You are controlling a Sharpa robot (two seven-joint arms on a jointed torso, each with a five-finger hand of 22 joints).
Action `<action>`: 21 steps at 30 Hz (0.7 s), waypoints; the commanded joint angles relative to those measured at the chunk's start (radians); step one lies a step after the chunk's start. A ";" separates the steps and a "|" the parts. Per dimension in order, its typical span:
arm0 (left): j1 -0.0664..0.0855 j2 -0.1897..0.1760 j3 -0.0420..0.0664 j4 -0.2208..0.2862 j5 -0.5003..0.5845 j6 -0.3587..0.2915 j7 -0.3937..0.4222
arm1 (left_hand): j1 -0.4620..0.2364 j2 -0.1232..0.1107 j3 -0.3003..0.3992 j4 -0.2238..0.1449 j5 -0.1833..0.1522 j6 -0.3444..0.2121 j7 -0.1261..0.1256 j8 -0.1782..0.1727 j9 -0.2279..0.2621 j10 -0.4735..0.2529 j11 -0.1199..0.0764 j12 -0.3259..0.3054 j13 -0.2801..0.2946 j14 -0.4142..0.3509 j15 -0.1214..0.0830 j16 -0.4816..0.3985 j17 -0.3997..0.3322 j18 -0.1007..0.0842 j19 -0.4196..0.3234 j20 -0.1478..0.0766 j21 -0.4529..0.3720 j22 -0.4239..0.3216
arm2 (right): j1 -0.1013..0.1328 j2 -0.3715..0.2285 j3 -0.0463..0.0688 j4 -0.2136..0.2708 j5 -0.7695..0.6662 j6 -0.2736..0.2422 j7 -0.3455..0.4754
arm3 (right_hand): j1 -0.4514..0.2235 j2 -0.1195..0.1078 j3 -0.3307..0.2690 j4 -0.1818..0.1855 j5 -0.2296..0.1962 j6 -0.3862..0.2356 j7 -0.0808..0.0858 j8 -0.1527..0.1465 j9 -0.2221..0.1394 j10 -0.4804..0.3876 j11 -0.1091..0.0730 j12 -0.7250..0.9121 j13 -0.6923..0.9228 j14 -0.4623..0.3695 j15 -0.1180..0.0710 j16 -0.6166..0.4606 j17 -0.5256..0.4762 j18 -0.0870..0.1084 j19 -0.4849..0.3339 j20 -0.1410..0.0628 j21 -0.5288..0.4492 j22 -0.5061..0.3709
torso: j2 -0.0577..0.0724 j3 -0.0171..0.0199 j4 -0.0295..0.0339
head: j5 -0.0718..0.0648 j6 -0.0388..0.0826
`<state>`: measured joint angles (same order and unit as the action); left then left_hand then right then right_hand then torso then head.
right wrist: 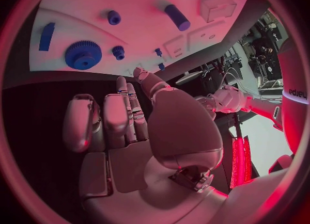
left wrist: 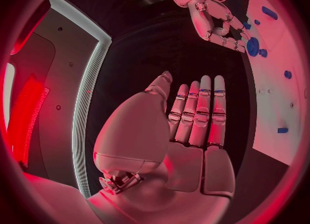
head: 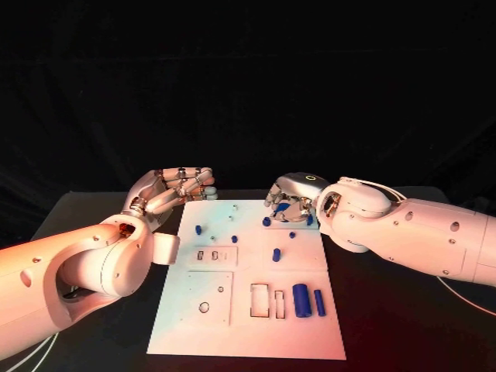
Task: Assemble the parts on the task board
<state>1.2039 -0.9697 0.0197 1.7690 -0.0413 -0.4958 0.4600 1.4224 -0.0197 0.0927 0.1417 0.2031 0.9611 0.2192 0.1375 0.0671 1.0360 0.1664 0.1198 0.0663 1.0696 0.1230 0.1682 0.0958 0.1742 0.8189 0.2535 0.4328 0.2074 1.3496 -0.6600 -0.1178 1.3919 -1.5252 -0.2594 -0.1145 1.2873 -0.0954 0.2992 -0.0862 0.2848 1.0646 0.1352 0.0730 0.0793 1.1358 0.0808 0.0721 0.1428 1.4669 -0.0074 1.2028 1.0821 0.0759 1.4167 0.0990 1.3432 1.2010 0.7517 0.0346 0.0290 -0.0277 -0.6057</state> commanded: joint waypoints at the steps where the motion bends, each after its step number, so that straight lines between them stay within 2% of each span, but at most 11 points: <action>1: 0.006 -0.002 0.002 0.009 -0.010 0.026 0.000 | 0.000 -0.002 -0.003 -0.005 0.004 0.003 0.003 -0.005 -0.002 0.001 0.004 -0.006 -0.001 -0.003 0.006 -0.006 -0.002 0.010 0.009 -0.001 0.005 -0.002 | 0.001 0.012 0.000 -0.011 -0.097 0.061 -0.055 | -0.001 -0.009 0.011 0.005 0.003 -0.007 0.002 -0.004 0.002 -0.008 0.002 -0.003 0.001 0.046 0.005 0.028 0.029 -0.014 0.009 0.000 0.024 0.034 | 0.021 0.0021 0.0045 | -0.007 0.009; 6: 0.012 -0.007 0.002 0.017 -0.010 0.027 0.000 | -0.001 -0.002 -0.003 -0.005 0.004 0.003 0.003 -0.006 -0.002 0.001 0.004 -0.007 -0.001 -0.004 0.006 -0.007 -0.002 0.010 0.009 -0.001 0.006 -0.002 | 0.000 0.021 0.000 -0.018 -0.112 0.069 -0.066 | 0.001 -0.013 0.024 0.013 0.002 -0.009 0.000 -0.004 0.002 -0.009 0.003 0.000 0.004 0.046 0.006 0.059 0.061 -0.020 0.021 0.003 0.054 0.080 | 0.031 0.0033 0.0087 | -0.006 0.008; 12: 0.017 -0.012 0.003 0.022 -0.010 0.028 0.001 | -0.003 -0.002 -0.003 -0.005 0.004 0.003 0.004 -0.008 -0.002 0.000 0.005 -0.009 -0.001 -0.005 0.007 -0.009 -0.002 0.010 0.010 -0.001 0.005 -0.002 | 0.000 0.026 0.000 -0.022 -0.123 0.081 -0.076 | 0.001 -0.020 0.034 0.024 0.000 -0.009 -0.001 -0.003 0.004 -0.005 0.002 0.002 0.008 0.047 0.006 0.090 0.092 -0.028 0.038 0.004 0.087 0.130 | 0.037 0.0018 0.0154 | -0.011 0.006; 17: 0.020 -0.014 0.003 0.023 -0.009 0.029 0.000 | -0.003 -0.002 -0.003 -0.005 0.004 0.003 0.004 -0.008 -0.002 0.000 0.005 -0.010 -0.001 -0.006 0.007 -0.010 -0.002 0.010 0.010 -0.001 0.005 -0.003 | 0.000 0.031 0.000 -0.024 -0.127 0.086 -0.079 | 0.002 -0.020 0.038 0.027 -0.001 -0.007 -0.002 -0.002 0.005 -0.003 0.002 0.003 0.009 0.048 0.006 0.098 0.100 -0.031 0.044 0.005 0.097 0.148 | 0.042 0.0030 0.0161 | -0.007 0.009; 21: 0.021 -0.015 0.003 0.024 -0.008 0.029 0.000 | -0.004 -0.002 -0.003 -0.005 0.004 0.002 0.005 -0.009 -0.002 -0.001 0.005 -0.011 -0.001 -0.007 0.008 -0.012 -0.003 0.010 0.010 -0.001 0.005 -0.003 | 0.000 0.036 0.000 -0.026 -0.128 0.086 -0.080 | 0.001 -0.020 0.041 0.030 -0.002 -0.005 -0.002 -0.001 0.005 -0.001 0.001 0.004 0.011 0.048 0.006 0.102 0.104 -0.033 0.047 0.005 0.103 0.156 | 0.047 0.0033 0.0187 | -0.010 0.013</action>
<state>1.2224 -0.9850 0.0216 1.7888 -0.0446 -0.4869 0.4557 1.4224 -0.0197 0.0928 0.1417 0.2031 0.9611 0.2192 0.1328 0.0663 1.0359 0.1665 0.1121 0.0661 1.0660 0.1264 0.1593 0.0947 0.1739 0.8224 0.2500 0.4327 0.2051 1.3496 -0.6263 -0.1180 1.3667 -1.6277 -0.1940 -0.1811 1.2884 -0.1097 0.3345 -0.0564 0.2847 1.0647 0.1353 0.0730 0.0836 1.1325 0.0841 0.0721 0.1523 1.4667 -0.0074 1.3009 1.1848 0.0608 1.4597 0.1036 1.4425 1.3081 0.7935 0.0377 0.0451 -0.0360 -0.5956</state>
